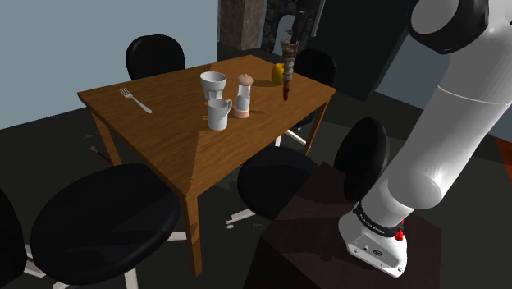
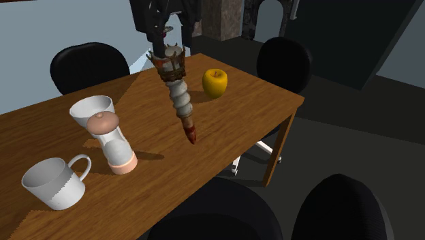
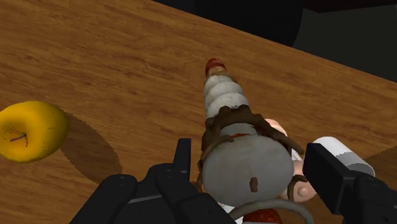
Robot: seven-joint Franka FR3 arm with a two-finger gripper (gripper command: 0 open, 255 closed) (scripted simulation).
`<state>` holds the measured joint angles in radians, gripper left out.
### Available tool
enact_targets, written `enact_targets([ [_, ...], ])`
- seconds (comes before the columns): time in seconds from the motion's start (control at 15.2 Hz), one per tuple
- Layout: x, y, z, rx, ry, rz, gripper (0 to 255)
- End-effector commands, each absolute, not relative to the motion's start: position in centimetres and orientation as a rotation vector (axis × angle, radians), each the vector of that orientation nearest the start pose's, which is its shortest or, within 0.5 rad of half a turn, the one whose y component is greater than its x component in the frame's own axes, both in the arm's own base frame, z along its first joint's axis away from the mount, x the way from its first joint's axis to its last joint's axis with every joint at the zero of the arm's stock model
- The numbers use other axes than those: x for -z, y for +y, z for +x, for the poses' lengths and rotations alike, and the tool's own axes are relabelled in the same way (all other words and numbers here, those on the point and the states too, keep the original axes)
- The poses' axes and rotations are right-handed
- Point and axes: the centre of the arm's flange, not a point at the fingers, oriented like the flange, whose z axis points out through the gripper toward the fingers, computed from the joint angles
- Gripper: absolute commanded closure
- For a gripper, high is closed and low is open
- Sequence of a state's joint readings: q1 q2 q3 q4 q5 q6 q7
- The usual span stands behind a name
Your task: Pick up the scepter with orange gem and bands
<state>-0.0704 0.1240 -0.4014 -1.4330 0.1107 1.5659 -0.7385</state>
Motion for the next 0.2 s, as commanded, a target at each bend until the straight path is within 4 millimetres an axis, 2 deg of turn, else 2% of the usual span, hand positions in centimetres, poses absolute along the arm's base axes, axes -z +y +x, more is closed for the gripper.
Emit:
enact_targets([
  [0.0,-63.42,-24.37,53.70,0.079,-0.420,-3.071,255],
  [0.13,-63.50,-24.36,53.69,0.079,-0.420,-3.071,255],
])
